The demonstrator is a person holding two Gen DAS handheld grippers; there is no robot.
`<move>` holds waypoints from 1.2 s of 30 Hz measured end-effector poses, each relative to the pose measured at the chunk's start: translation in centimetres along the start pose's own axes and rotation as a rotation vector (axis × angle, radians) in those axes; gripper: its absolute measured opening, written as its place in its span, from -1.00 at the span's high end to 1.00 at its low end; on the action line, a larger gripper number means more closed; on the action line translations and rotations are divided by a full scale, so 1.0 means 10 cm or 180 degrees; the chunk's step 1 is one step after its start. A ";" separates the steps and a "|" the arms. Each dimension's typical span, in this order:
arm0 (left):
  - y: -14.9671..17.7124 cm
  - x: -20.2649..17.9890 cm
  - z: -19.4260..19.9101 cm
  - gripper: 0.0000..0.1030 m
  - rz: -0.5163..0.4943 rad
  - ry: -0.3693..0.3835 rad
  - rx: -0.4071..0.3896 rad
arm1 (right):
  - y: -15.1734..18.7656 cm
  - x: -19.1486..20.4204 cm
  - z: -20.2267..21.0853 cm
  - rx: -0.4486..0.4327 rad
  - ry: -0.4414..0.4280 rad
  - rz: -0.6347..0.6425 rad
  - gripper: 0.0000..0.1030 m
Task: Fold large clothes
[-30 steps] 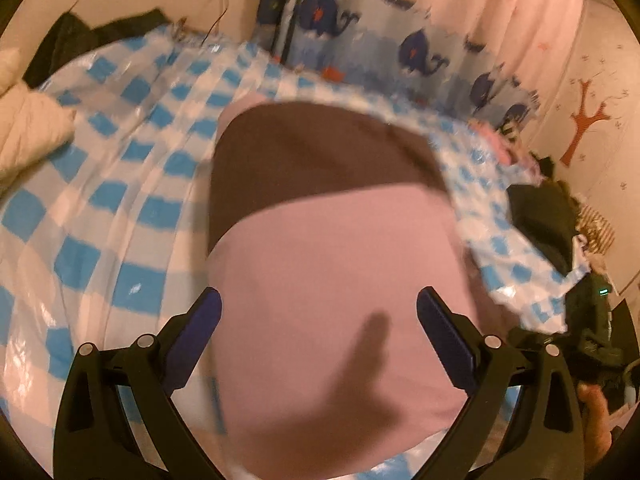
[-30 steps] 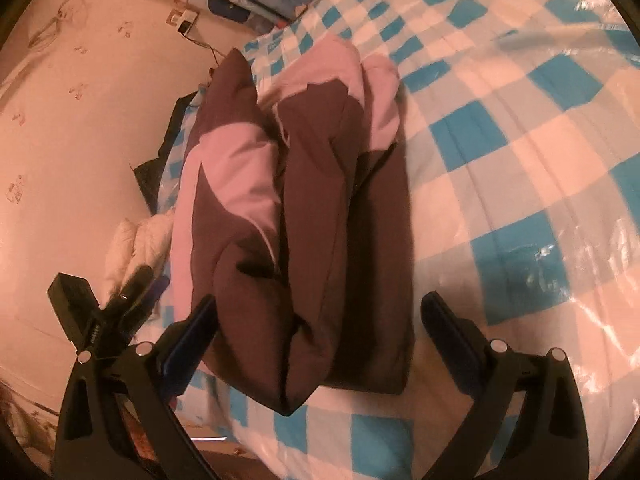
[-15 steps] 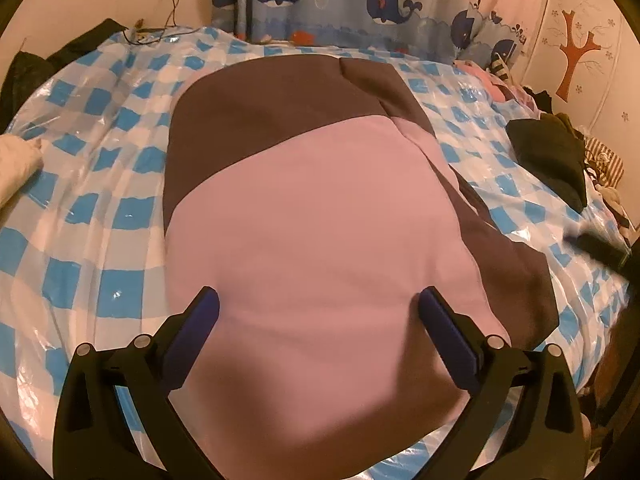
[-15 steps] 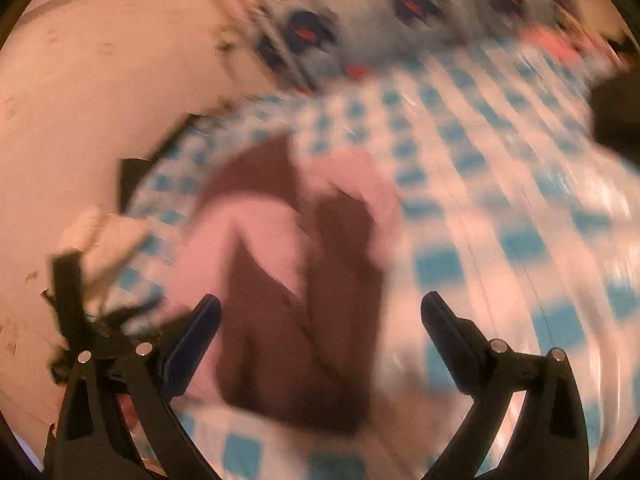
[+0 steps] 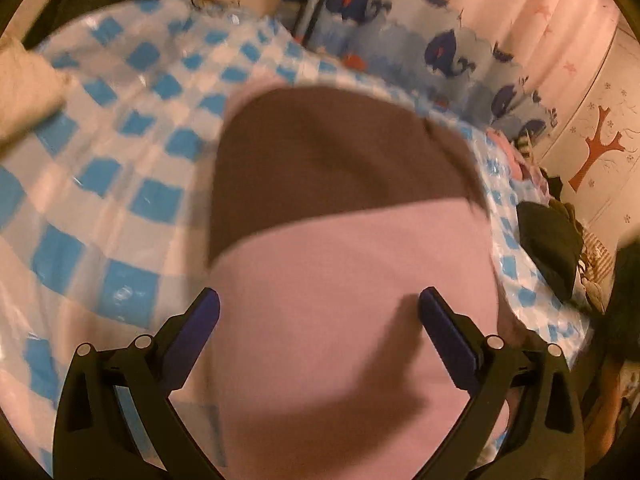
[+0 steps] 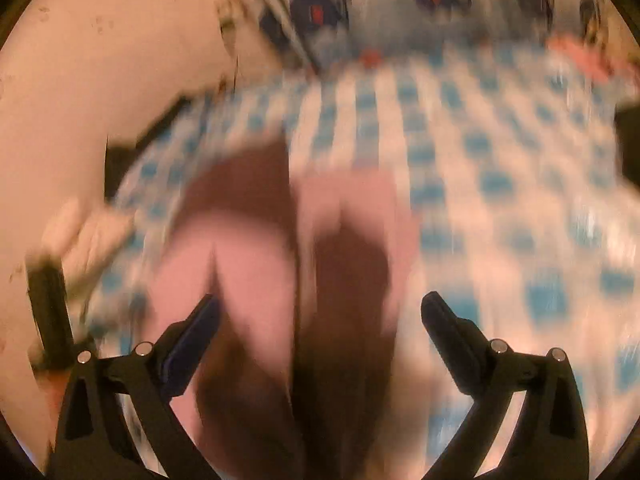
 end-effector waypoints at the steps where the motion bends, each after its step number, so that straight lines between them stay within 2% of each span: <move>1: 0.01 -0.03 -0.02 -0.85 -0.0034 -0.0028 -0.0002 | -0.22 0.13 -0.07 -0.0084 0.0002 0.0049 -0.87; 3: -0.01 -0.07 -0.04 -0.85 -0.0134 -0.0112 -0.0017 | -0.69 0.36 -0.44 -0.0112 0.0085 0.0236 -0.87; 5: -0.06 -0.06 0.00 -0.85 -0.0073 -0.0073 -0.0090 | -0.89 0.41 -1.04 0.0066 0.0271 0.0294 -0.87; 7: -0.11 -0.01 0.05 -0.85 -0.0022 -0.0069 -0.0210 | -0.79 0.15 -1.55 0.0247 0.0621 0.0206 -0.87; 8: -0.11 0.02 0.06 -0.85 -0.0011 -0.0121 -0.0230 | -0.55 -0.08 -1.83 0.0452 0.0763 0.0069 -0.87; 9: -0.11 0.05 0.07 -0.85 0.0000 -0.0171 -0.0245 | -0.30 -0.22 -2.02 0.0541 0.0729 -0.0145 -0.87; 10: -0.12 0.07 0.10 -0.85 0.0012 -0.0165 -0.0315 | -0.21 -0.38 -2.05 0.0502 0.0619 -0.0448 -0.87; 12: -0.14 0.13 0.14 -0.85 -0.0017 -0.0303 -0.0373 | -0.16 -0.63 -1.98 0.0333 0.0470 -0.0735 -0.87; 17: -0.12 0.10 0.11 -0.85 -0.0181 -0.0395 -0.0319 | -0.17 -0.78 -1.85 0.0018 0.0410 -0.0671 -0.86; 20: -0.16 0.12 0.14 -0.85 -0.0218 -0.0508 -0.0352 | -0.14 -0.66 -1.96 0.0154 0.0446 -0.0609 -0.86; 22: -0.17 0.15 0.17 -0.85 -0.0158 -0.0502 -0.0367 | -0.12 -0.54 -1.88 0.0427 0.0374 -0.0574 -0.86; 24: -0.12 0.13 0.13 -0.85 -0.0170 -0.0466 -0.0294 | -0.22 -0.39 -1.61 0.0361 0.0262 -0.0547 -0.86; 26: -0.06 0.13 0.10 -0.85 -0.0216 -0.0506 -0.0224 | -0.29 -0.23 -1.10 0.0117 0.0084 -0.0391 -0.86; 29: -0.04 0.15 0.14 -0.85 -0.0206 -0.0481 -0.0218 | -0.12 -0.07 -0.51 -0.0062 -0.0043 -0.0086 -0.86; 31: -0.02 0.15 0.15 -0.85 -0.0200 -0.0469 -0.0193 | 0.27 -0.06 -0.38 0.0041 0.0127 0.0202 -0.86; 32: 0.00 0.16 0.14 -0.85 -0.0199 -0.0476 -0.0171 | 0.57 -0.15 -0.56 0.0337 0.0452 0.0403 -0.86; 33: 0.01 0.15 0.13 -0.85 -0.0205 -0.0480 -0.0141 | 0.79 -0.22 -0.74 0.0603 0.0553 0.0503 -0.86; 34: 0.01 0.15 0.14 -0.85 -0.0218 -0.0488 -0.0134 | 0.91 -0.29 -0.83 0.0713 0.0449 0.0360 -0.86; 36: 0.00 0.18 0.21 -0.85 -0.0247 -0.0640 -0.0185 | 0.84 -0.45 -0.77 0.0870 0.0124 -0.0309 -0.86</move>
Point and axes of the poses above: each gripper's, at about its wrist camera, not at the fingertips, and z roughly against the way its jaws point, x to its left, y to its underside, the point moved 10 cm from there along -z, roughly the way its jaws point, and after that the axes turned 11 degrees about -z, right-handed, at the moved point
